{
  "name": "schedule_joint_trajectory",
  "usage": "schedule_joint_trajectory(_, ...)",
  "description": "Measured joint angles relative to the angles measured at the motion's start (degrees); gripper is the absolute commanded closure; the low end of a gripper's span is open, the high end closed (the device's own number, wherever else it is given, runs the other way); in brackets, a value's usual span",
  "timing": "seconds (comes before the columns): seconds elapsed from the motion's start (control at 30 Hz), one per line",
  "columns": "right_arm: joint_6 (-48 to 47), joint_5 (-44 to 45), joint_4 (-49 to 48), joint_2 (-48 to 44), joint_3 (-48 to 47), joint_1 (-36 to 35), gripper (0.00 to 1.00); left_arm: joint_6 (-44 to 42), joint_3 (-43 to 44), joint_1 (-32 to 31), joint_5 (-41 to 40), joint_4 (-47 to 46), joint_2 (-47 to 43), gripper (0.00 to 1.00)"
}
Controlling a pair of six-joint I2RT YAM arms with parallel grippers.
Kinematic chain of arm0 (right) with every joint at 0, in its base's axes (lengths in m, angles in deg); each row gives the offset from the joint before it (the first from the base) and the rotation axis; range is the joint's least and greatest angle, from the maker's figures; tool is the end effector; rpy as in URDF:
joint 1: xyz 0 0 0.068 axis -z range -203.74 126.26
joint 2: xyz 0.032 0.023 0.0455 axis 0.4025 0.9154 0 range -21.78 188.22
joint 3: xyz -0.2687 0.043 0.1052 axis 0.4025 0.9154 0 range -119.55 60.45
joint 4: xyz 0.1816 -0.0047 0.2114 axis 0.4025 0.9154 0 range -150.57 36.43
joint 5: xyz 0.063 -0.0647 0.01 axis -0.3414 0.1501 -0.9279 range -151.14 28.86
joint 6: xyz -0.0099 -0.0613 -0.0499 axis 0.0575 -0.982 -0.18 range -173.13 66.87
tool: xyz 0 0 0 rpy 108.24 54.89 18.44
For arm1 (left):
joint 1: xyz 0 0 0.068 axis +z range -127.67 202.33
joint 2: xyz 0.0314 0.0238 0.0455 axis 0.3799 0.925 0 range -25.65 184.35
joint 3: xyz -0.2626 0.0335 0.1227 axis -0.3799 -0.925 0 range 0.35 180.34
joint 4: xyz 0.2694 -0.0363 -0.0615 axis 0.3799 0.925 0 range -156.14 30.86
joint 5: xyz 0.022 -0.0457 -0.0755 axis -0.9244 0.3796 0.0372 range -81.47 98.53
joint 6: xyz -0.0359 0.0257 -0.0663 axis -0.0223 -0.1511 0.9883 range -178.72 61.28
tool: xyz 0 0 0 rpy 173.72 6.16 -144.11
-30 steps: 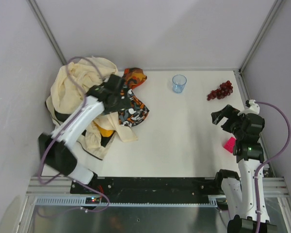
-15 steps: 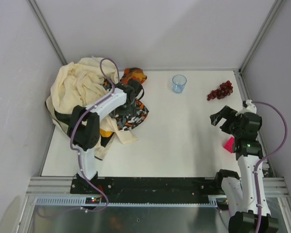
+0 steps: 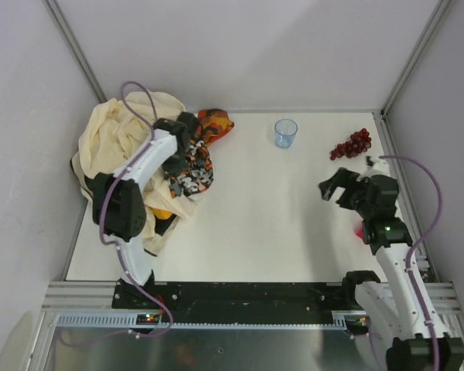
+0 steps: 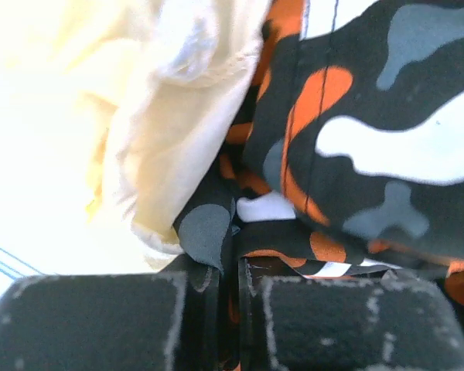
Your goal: Pick out a specific cloth from the pile
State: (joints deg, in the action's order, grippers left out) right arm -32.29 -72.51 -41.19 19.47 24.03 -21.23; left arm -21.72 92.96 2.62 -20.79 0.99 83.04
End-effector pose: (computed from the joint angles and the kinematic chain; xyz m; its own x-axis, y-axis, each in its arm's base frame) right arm 0.2036 0.0047 0.2802 -0.4315 0.3679 -0.8237 0.0178 0.9164 0.4000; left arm 0.3845 -0.1020 0.2339 -0.8907 -0.2383 -0.3871 -0.3713 0.8727 0.3171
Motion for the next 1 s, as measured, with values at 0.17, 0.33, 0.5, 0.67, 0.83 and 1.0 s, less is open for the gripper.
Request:
schedule_joint_trajectory(0.17, -1.5, 6.2, -5.4, 5.6, -0.1, -21.3, 0.01, -1.0, 8.9, 6.7, 2.9, 1.0, -6.6, 0.99)
schedule_joint_trajectory(0.33, -4.2, 6.6, -14.8, 25.5, -7.9, -38.9, 0.01, -2.0, 16.4, 16.9, 5.6, 0.7, -13.1, 0.99)
schedule_joint_trajectory(0.5, -6.1, 4.3, -23.2, 49.0, -25.8, -47.8, 0.01, -3.0, 17.2, 22.7, 9.4, 1.0, -17.2, 0.99)
schedule_joint_trajectory(0.67, -2.0, -0.7, -32.6, 66.2, -41.0, -50.4, 0.01, -3.1, 13.0, 26.9, 15.3, 0.9, -17.6, 0.99)
schedule_joint_trajectory(0.83, 6.7, -6.4, -32.9, 83.7, -63.6, -49.6, 0.01, -3.5, 4.6, 28.9, 23.6, -0.5, -19.4, 0.99)
schedule_joint_trajectory(1.0, 15.5, -12.6, -36.1, 91.8, -71.8, -49.3, 0.01, -4.6, -0.9, 29.2, 34.8, -3.2, -22.6, 0.99)
